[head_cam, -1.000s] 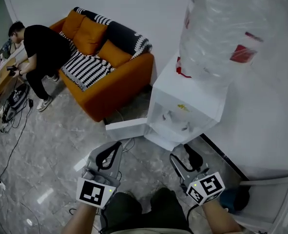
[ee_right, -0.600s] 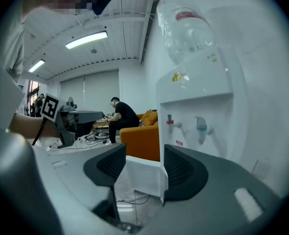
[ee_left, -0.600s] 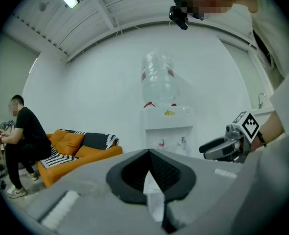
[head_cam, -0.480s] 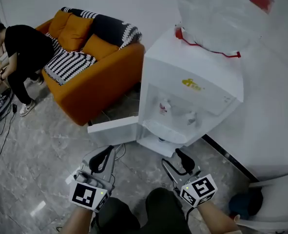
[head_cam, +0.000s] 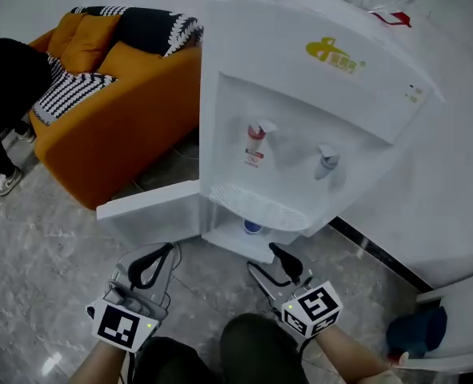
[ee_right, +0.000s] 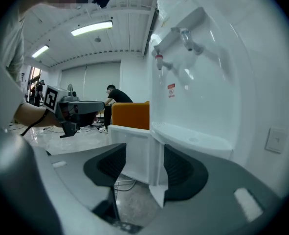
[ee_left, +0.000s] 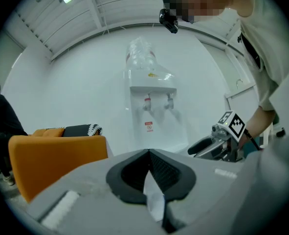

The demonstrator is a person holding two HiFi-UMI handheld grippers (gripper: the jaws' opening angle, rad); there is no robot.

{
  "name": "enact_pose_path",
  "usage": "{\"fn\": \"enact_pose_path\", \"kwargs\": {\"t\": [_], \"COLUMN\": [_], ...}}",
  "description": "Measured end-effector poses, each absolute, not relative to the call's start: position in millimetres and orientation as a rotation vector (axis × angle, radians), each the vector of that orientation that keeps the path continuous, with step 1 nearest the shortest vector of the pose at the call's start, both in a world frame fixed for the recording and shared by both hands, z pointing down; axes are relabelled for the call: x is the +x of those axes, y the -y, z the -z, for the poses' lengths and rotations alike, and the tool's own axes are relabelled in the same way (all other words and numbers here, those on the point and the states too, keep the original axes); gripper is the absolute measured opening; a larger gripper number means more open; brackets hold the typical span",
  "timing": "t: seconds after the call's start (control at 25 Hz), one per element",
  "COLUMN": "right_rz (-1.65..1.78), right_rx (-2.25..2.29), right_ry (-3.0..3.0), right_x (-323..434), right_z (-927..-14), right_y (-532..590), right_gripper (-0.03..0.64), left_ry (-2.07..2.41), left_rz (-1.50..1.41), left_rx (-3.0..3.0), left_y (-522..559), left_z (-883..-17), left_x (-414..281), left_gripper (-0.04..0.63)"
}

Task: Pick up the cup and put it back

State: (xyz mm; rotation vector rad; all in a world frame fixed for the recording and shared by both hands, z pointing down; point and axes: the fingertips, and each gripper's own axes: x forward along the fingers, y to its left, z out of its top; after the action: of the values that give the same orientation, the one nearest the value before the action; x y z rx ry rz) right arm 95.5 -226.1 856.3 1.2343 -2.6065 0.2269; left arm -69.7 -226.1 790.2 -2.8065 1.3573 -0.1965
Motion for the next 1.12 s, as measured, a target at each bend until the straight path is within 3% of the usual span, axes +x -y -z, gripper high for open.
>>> {"fn": "enact_pose_path", "kwargs": {"t": [0.32,0.84,1.12], "right_rz": [-0.239,-0.282,-0.498], "right_rx": [1.327,1.631,1.802], "right_ry": [2.526,2.301,2.171], "right_x": [101.5,131.2,155.9], "right_z": [-939.7,-1042.0,-1096.1], "right_y": [267.9,355.6,381.3], "right_gripper": [0.259,0.379,0.388], "left_ry": [-1.316,-1.294,-1.313], "left_rz": [0.175,0.19,0.202], "left_rx": [-2.783,-2.776,-2.828], "left_y": [254.5,297.2,300.9], "left_z": [-840.3,-890.5,-910.9], "left_x": [-74.0,-67.2,-57.3], "left_gripper": [0.002,0.002,0.002]}}
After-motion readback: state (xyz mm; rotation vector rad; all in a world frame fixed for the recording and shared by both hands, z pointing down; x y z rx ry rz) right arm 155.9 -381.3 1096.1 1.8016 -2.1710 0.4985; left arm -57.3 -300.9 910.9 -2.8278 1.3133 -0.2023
